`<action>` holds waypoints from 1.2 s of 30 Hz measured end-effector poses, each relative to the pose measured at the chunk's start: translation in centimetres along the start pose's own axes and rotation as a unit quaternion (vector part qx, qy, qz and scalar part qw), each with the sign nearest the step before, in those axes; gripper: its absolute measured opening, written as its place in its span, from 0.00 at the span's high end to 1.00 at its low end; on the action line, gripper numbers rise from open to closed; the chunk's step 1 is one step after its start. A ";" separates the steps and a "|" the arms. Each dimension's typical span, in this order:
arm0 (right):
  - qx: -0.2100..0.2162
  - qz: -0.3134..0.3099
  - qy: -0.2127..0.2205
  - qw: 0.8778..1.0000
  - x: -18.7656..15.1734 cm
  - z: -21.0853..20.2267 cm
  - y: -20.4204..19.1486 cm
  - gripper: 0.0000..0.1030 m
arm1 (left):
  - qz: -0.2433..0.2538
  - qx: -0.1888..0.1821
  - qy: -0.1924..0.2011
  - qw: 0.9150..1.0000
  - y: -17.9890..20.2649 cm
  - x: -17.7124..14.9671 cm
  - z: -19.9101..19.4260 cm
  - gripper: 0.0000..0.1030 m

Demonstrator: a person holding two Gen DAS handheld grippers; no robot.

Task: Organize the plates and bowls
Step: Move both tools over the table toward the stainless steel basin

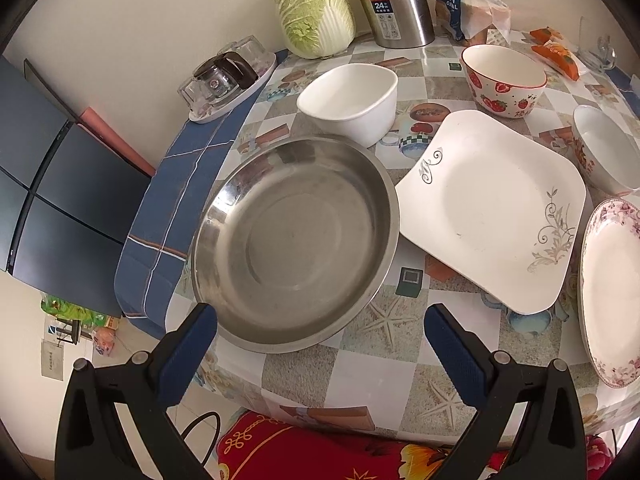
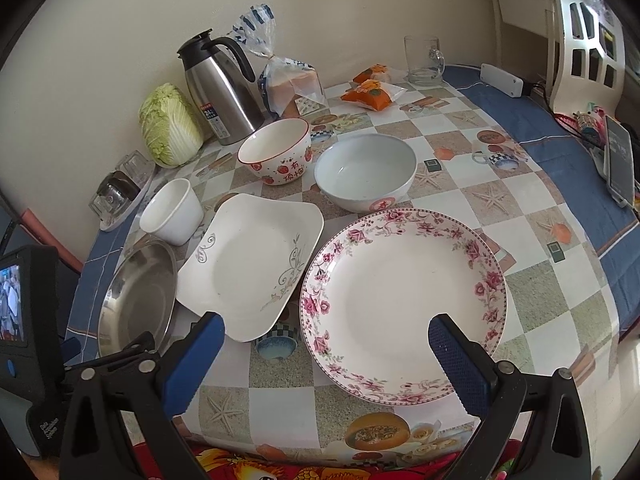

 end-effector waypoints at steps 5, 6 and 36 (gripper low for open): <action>-0.006 0.003 -0.003 1.000 -0.1 0.4 0.1 0.00 | 0.001 -0.006 0.006 1.000 0.0 0.1 -0.2 0.00; -0.010 0.003 -0.001 1.000 -0.1 0.4 0.2 0.00 | 0.001 -0.010 0.007 1.000 0.0 0.1 -0.3 0.00; -0.103 -0.081 -0.009 0.991 0.1 3.5 -1.4 0.00 | -0.046 -0.099 -0.002 0.994 -1.6 -0.3 0.7 0.00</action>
Point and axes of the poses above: each gripper's, at about its wrist camera, not at the fingertips, and z roughly the way its jaws point, y to its right, x to its top, the point moved 8 cm from there along z, roughly the way its jaws point, and after that the axes turned 8 degrees about x, right-handed, at the moved point
